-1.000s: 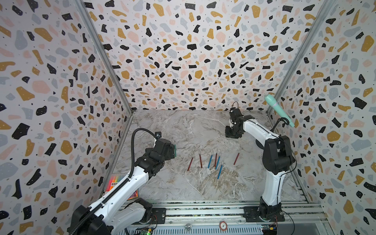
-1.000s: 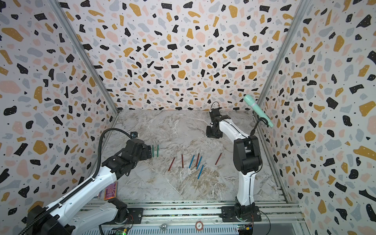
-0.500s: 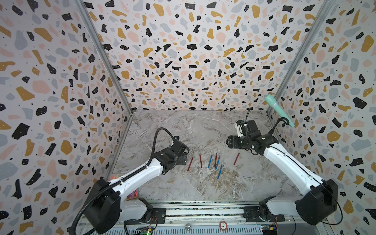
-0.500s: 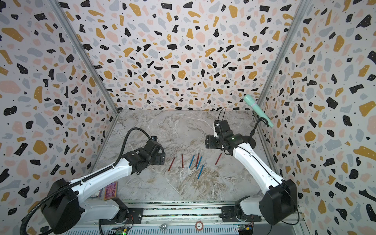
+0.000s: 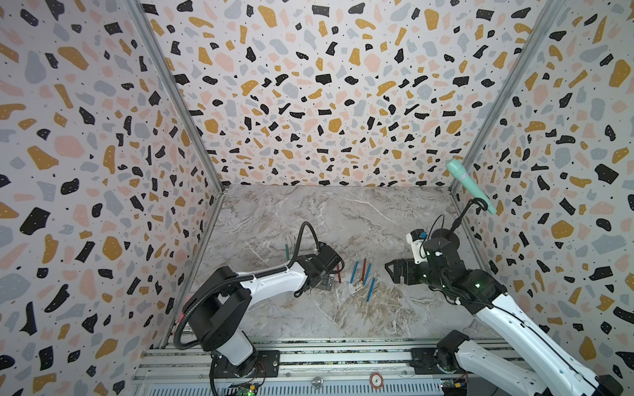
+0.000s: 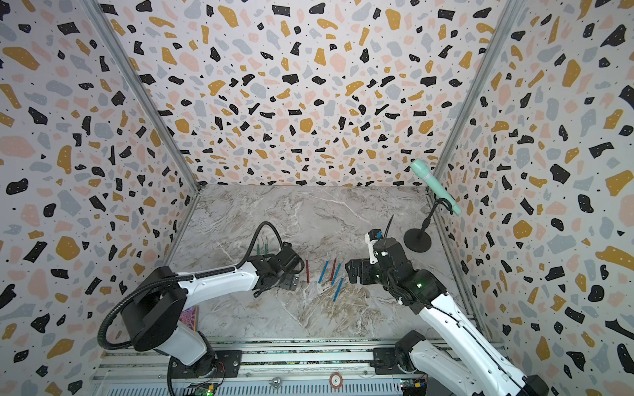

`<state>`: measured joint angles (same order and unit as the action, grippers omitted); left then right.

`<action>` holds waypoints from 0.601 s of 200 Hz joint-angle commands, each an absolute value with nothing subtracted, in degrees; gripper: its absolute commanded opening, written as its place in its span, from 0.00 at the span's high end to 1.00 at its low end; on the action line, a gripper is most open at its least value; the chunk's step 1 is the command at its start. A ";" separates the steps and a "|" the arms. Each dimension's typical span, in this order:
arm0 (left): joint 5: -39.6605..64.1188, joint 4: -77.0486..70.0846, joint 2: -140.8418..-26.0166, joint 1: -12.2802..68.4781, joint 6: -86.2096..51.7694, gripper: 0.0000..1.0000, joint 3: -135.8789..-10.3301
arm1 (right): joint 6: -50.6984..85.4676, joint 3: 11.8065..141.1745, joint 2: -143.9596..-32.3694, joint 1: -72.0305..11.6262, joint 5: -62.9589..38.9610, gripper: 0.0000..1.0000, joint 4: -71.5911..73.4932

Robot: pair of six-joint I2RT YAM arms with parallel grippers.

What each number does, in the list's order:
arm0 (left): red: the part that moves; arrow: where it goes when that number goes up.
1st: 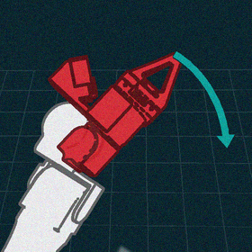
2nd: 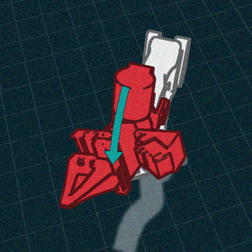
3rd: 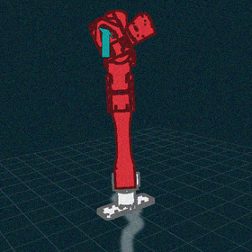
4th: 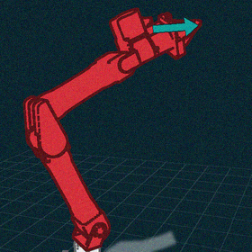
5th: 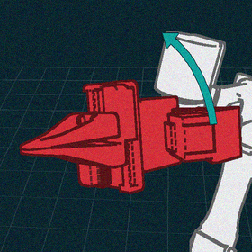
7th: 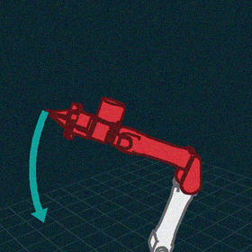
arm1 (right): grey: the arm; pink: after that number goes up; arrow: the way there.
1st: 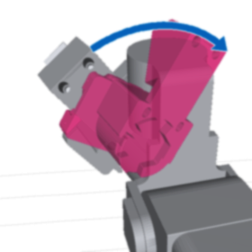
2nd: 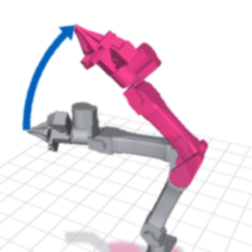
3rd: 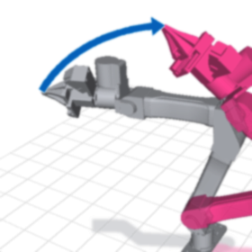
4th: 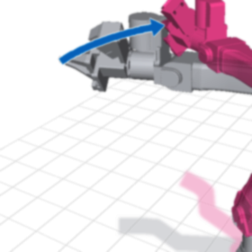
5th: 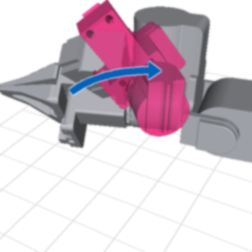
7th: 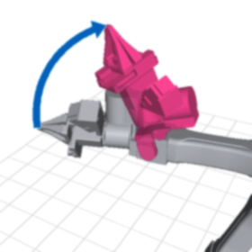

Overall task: Remove protective caps from carving knives
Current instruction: Pick up the carving knife from the center of the board.

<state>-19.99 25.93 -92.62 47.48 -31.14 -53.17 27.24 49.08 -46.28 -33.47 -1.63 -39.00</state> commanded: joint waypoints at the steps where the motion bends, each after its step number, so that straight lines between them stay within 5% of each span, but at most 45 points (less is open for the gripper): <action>1: -22.08 25.48 -94.52 47.84 -32.65 0.05 -54.81 | 27.25 48.60 -43.76 -35.03 -1.46 0.01 -40.05; 54: -22.36 25.24 -100.08 47.87 -32.89 0.16 -56.38 | 25.93 47.96 -43.87 -37.13 -1.05 0.01 -39.38; 120: -21.67 25.72 -102.72 47.90 -32.96 0.43 -58.22 | 25.85 47.61 -41.75 -37.32 0.01 0.01 -38.72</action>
<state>-21.54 24.27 -101.06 47.70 -32.84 -57.32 26.48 47.70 -42.89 -37.06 -1.19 -38.98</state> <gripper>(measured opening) 0.601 0.988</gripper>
